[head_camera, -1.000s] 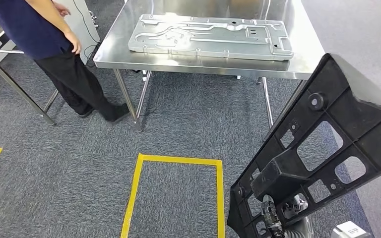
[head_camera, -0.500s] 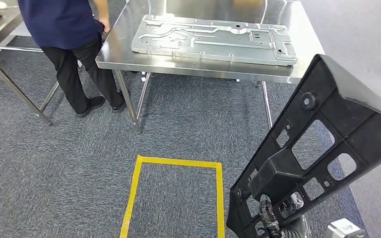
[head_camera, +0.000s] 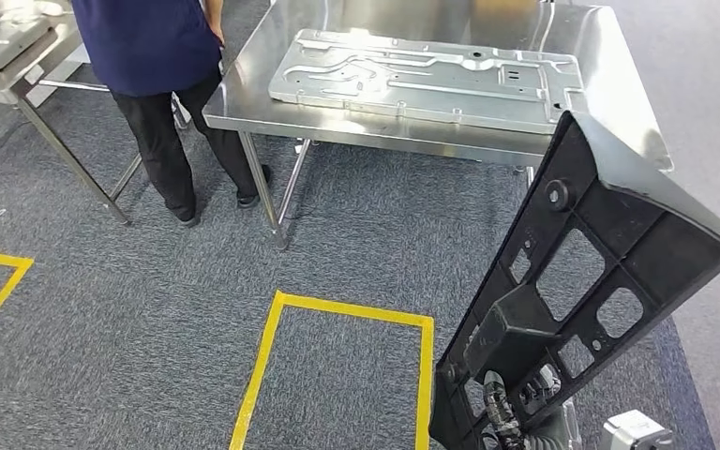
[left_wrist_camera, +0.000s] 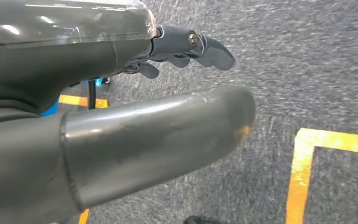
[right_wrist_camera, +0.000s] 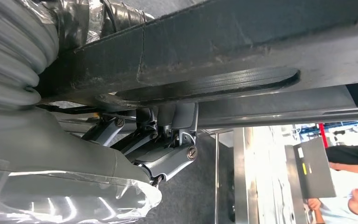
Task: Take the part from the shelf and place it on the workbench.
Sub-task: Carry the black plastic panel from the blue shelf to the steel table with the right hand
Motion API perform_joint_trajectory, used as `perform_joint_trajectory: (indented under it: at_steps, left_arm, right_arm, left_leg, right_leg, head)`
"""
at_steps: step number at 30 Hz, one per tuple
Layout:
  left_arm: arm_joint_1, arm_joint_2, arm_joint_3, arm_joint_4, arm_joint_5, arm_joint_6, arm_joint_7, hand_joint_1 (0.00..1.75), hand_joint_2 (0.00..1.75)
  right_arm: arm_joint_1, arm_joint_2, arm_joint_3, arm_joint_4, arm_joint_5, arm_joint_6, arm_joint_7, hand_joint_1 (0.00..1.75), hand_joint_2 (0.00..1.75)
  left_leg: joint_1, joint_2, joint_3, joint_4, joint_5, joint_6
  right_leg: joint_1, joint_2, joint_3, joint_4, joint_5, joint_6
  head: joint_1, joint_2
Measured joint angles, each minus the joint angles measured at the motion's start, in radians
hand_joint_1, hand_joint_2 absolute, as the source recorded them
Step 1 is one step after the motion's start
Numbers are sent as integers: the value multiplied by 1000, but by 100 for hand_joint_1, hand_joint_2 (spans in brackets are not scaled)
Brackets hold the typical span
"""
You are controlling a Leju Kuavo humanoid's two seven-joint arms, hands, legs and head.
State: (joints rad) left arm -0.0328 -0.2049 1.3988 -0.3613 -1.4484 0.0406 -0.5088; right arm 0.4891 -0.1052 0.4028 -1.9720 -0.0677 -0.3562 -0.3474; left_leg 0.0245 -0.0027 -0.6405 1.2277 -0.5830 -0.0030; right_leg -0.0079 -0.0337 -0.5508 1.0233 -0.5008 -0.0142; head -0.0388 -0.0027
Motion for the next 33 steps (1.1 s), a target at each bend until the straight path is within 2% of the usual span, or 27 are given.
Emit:
perform_joint_trajectory:
  at_steps: [2, 3, 4, 6, 8, 9, 11, 12, 13, 14, 15, 16, 17, 18, 19, 21, 23, 25, 28, 30, 31, 32, 33]
  left_arm:
    - [1, 2, 0, 0, -1, 1, 0, 0, 0]
    - [1, 2, 0, 0, -1, 1, 0, 0, 0]
    - [1, 3, 0, 0, -2, 2, 0, 0, 0]
    - [4, 3, 0, 0, -1, 4, -2, 0, 0]
    - [5, 3, 0, 0, 0, 6, -5, 0, 0]
    - [4, 3, 0, 0, 1, 6, -7, 0, 0]
    - [1, 3, 0, 0, 0, 7, -9, 0, 0]
    - [0, 3, 0, 0, 0, 7, -10, 0, 0]
    - [0, 3, 0, 0, 0, 6, -10, 0, 0]
    - [1, 3, 0, 0, 0, 6, -10, 0, 0]
    - [1, 3, 0, 0, 0, 5, -10, 0, 0]
    - [1, 3, 0, 0, -1, 4, -10, 0, 0]
    - [0, 3, 0, 0, -1, 4, -10, 0, 0]
    - [0, 3, 0, 0, -2, 4, -10, 0, 0]
    - [-1, 4, 0, 0, -3, 4, -10, 0, 0]
    - [-1, 4, 0, 0, -3, 4, -10, 0, 0]
    - [-1, 6, 0, 0, -3, 3, -10, 0, 0]
    - [-2, 7, 0, 0, -4, 3, -10, 0, 0]
    - [-2, 7, 0, 0, -4, 3, -10, 0, 0]
    - [-1, 7, 0, 1, -5, 2, -9, 0, 0]
    - [1, 8, 0, 1, -6, 2, -7, 0, 0]
    - [3, 9, 0, 1, -8, 2, -4, 0, 0]
    - [5, 10, 0, 1, -9, 2, -2, 0, 0]
  right_arm:
    - [-1, 0, 2, 1, 1, -5, 3, 175, 175]
    - [-1, -1, 3, 1, 1, -6, 5, 175, 175]
    - [-2, -1, 5, 1, -1, -6, 6, 175, 175]
    - [-4, -4, 8, 1, -11, -6, 5, 175, 175]
    - [-5, -9, 10, 1, -21, -6, 0, 175, 175]
    - [-5, -12, 11, 2, -22, -6, -2, 175, 175]
    - [-5, -16, 13, 4, -22, -8, -3, 175, 175]
    - [-5, -18, 13, 6, -22, -10, -3, 175, 175]
    - [-5, -20, 14, 8, -22, -11, -2, 175, 175]
    - [-6, -22, 15, 9, -22, -12, -2, 175, 175]
    - [-6, -24, 17, 10, -22, -14, -2, 175, 175]
    - [-7, -25, 18, 11, -22, -16, -3, 175, 175]
    - [-9, -25, 20, 14, -22, -19, -3, 175, 175]
    - [-12, -25, 22, 16, -22, -21, -4, 175, 175]
    - [-14, -26, 24, 19, -22, -22, -5, 175, 175]
    - [-16, -26, 26, 22, -22, -23, -5, 175, 175]
    - [-16, -27, 28, 24, -22, -24, -6, 175, 175]
    - [-17, -27, 29, 24, -22, -25, -6, 175, 175]
    - [-17, -28, 29, 24, -22, -25, -6, 175, 175]
    - [-18, -28, 30, 25, -22, -26, -6, 175, 175]
    - [-18, -28, 30, 28, -22, -28, -5, 175, 175]
    - [-18, -28, 31, 30, -22, -29, -4, 175, 175]
    - [-18, -28, 32, 32, -23, -31, -4, 175, 175]
  left_leg:
    - [-6, 10, 58, -130, 61, 13]
    - [-9, 14, 79, -173, 75, 18]
    - [-13, 15, 87, -193, 77, 21]
    - [-14, 14, 89, -200, 79, 26]
    - [-9, 13, 93, -211, 85, 35]
    - [-6, 13, 95, -217, 88, 40]
    - [-5, 12, 95, -219, 87, 46]
    - [-6, 11, 95, -218, 86, 47]
    - [-6, 9, 96, -218, 84, 47]
    - [-5, 7, 99, -217, 82, 45]
    - [-5, 5, 104, -216, 79, 43]
    - [-4, 2, 108, -216, 76, 39]
    - [-6, 0, 111, -214, 72, 34]
    - [-7, -1, 112, -212, 69, 29]
    - [-8, -2, 112, -211, 67, 23]
    - [-8, -4, 113, -216, 66, 11]
    - [-6, -3, 115, -210, 57, 1]
    - [-4, -3, 100, -170, 33, -5]
    - [-4, -2, 82, -132, 14, -6]
    - [-4, -2, 35, -48, -20, -8]
    - [-4, -2, 3, -1, -22, -8]
    - [-5, -2, -18, 20, -8, -5]
    - [-6, -2, -14, -10, 31, 0]
  right_leg:
    - [5, -8, 6, 4, -7, 6]
    - [7, -10, 8, 5, -10, 10]
    - [8, -13, 8, 6, -11, 15]
    - [8, -15, 8, 5, -10, 24]
    - [5, 1, 1, 24, -27, 34]
    - [4, 11, -14, 60, -50, 38]
    - [-1, 27, -73, 180, -111, 46]
    - [-4, 29, -104, 238, -131, 48]
    - [-6, 29, -123, 271, -132, 51]
    - [-8, 29, -124, 266, -113, 52]
    - [-11, 29, -105, 223, -78, 52]
    - [-13, 29, -73, 154, -38, 51]
    - [-13, 31, -43, 88, -11, 49]
    - [-11, 32, -21, 41, 3, 45]
    - [-9, 33, -11, 17, 4, 41]
    - [-4, 34, -9, 11, -3, 31]
    - [-8, 33, -1, 0, -2, 18]
    - [-12, 30, 11, -11, -1, 6]
    - [-11, 28, 14, -13, -2, 2]
    - [-8, 26, 16, -13, -6, -3]
    - [-4, 26, 22, -12, -11, -5]
    - [0, 26, 31, -12, -18, -8]
    - [4, 27, 41, -11, -26, -8]
  head:
    - [0, 0]
    - [0, 0]
    - [1, 0]
    - [1, 0]
    - [1, 0]
    - [1, 0]
    - [1, 0]
    - [1, 0]
    - [1, 0]
    - [1, 0]
    - [1, 0]
    - [1, 0]
    - [1, 0]
    - [1, 0]
    - [1, 0]
    - [1, 0]
    - [0, 0]
    - [-1, 0]
    - [-2, 0]
    - [-2, 0]
    - [-2, 0]
    - [-1, 0]
    - [-1, 0]
